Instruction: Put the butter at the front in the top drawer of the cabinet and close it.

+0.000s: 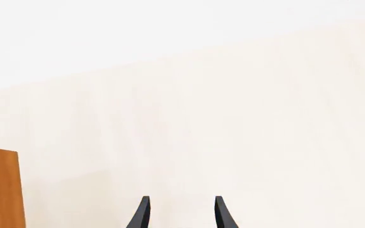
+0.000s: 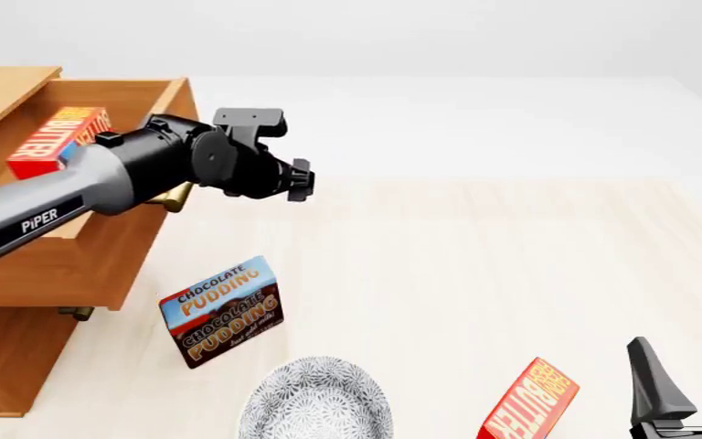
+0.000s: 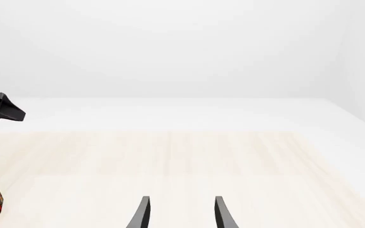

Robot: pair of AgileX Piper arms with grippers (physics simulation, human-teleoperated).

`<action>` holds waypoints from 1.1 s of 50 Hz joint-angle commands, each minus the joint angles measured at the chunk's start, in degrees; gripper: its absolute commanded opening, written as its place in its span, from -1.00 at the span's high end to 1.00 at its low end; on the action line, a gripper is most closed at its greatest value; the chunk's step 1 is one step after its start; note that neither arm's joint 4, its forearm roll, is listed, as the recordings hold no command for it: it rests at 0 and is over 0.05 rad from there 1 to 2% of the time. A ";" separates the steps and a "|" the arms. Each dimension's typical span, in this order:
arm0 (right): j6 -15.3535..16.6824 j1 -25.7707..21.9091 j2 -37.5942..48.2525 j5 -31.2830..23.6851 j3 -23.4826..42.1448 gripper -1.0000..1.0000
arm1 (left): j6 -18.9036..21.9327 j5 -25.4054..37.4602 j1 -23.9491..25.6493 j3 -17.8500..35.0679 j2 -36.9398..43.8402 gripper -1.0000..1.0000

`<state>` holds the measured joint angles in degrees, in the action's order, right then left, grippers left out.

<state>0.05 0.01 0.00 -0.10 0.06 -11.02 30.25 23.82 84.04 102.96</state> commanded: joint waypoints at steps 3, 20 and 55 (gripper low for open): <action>-0.04 0.01 0.01 0.17 0.01 -1.00 | 0.84 -0.05 -2.49 -1.55 -0.85 -1.00; -0.02 -0.01 0.01 0.20 0.01 -1.00 | 2.13 0.81 -5.04 -3.15 -2.56 -1.00; 0.00 0.00 0.01 0.19 0.01 -1.00 | 4.94 3.34 -12.81 -6.07 -6.96 -1.00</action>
<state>0.05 0.01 0.00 -0.10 0.06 -6.47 33.26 13.09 78.73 96.87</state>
